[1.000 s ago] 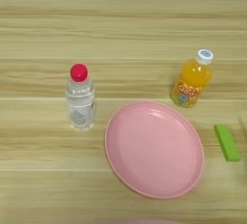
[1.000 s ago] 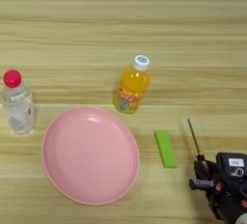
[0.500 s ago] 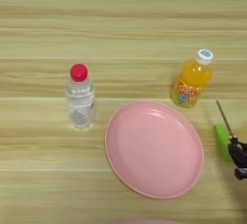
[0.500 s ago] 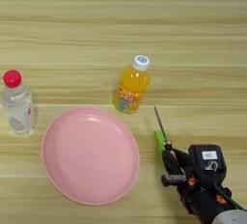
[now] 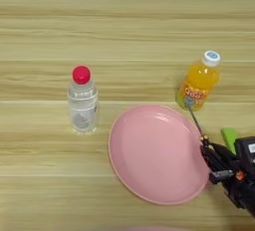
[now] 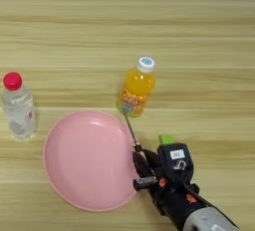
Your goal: Move the objects on the table
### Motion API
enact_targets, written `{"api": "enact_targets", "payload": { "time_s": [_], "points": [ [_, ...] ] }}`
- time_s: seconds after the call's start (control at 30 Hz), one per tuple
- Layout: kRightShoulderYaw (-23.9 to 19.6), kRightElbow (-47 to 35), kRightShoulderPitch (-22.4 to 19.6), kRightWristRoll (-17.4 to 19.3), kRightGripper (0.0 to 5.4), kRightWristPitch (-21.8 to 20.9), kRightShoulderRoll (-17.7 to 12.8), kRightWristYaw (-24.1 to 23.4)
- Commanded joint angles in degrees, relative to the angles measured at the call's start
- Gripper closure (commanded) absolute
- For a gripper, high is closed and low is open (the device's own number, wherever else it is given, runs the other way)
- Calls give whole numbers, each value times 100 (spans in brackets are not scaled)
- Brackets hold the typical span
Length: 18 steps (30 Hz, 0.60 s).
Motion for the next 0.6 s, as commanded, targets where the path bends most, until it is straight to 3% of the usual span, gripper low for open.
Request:
{"api": "enact_targets", "payload": {
  "time_s": [0.03, 0.37, 0.6],
  "points": [
    [491, -202, -269, -170, 450, -126, -103, -262],
    [1520, 66, -605, -539, 450, 95, -2, -618],
    [1693, 383, -713, -647, 450, 47, 44, -604]
  ]
}}
